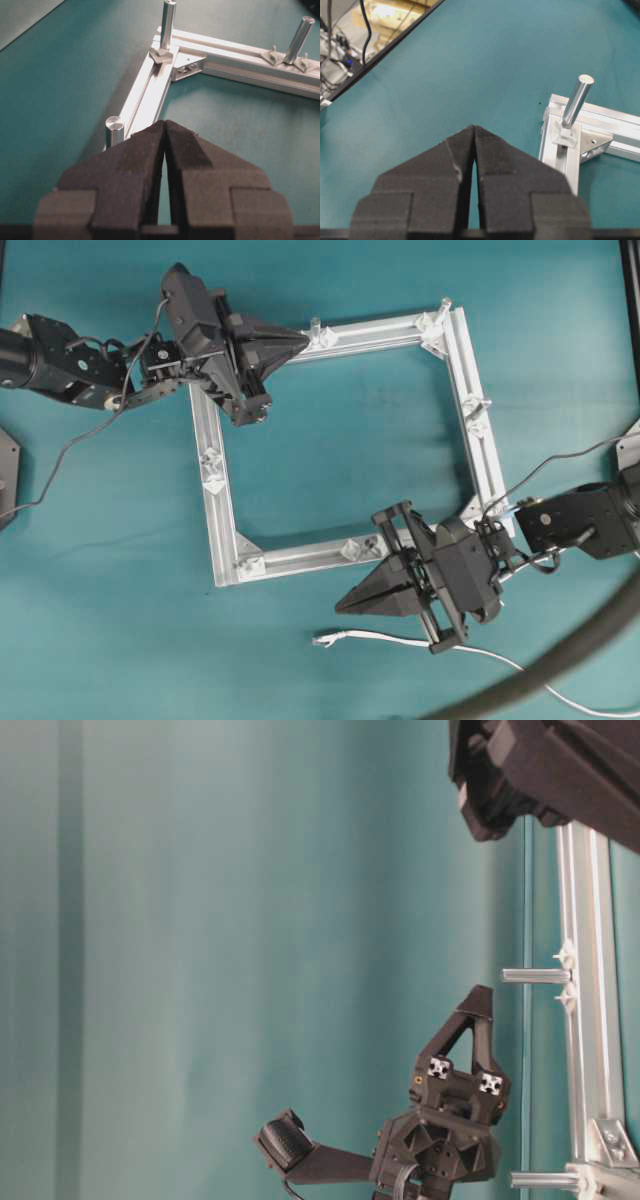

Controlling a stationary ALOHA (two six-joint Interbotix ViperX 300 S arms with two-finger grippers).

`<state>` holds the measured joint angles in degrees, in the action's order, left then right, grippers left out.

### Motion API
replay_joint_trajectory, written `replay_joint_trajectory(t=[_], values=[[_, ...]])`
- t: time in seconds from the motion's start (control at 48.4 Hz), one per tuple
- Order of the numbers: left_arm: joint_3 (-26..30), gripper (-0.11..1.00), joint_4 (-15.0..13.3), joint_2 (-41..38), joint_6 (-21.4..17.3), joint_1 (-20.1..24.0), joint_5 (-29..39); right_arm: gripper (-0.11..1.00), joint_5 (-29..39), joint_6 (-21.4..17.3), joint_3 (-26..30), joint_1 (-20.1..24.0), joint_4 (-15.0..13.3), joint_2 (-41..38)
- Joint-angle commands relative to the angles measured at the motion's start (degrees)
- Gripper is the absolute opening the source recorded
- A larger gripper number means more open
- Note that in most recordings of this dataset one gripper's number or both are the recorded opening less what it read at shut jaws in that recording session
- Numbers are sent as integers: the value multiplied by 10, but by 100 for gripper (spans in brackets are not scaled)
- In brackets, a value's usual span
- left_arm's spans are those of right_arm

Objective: Move the cable alternately left and right between 8 pins so it hooks onto each one.

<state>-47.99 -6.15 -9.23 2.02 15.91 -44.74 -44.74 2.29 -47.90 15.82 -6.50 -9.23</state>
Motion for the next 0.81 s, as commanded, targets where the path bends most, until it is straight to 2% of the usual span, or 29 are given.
replay_joint_trajectory(t=[0.0, 0.062, 0.248, 0.475, 0.599, 0.682, 0.785], values=[[11, -1, 25, 42, -2, -11, 21, 0, -2, -7, 11, 5, 0, 9], [9, 2, 25, 59, -4, -16, 49, 0, 25, -9, 16, 6, 0, 13], [8, -1, 25, 109, -4, -43, 113, 0, 163, -8, 47, 20, -1, 47], [6, -1, 25, 167, 4, -64, 187, 0, 372, -9, 118, 40, -1, 66], [5, 1, 23, 196, 4, -65, 223, 0, 451, -10, 155, 51, 0, 63], [5, 8, 22, 216, 6, -65, 241, 0, 492, -13, 177, 54, 1, 54], [4, 34, 22, 242, 17, -70, 271, 0, 534, -39, 201, 54, 2, 39]])
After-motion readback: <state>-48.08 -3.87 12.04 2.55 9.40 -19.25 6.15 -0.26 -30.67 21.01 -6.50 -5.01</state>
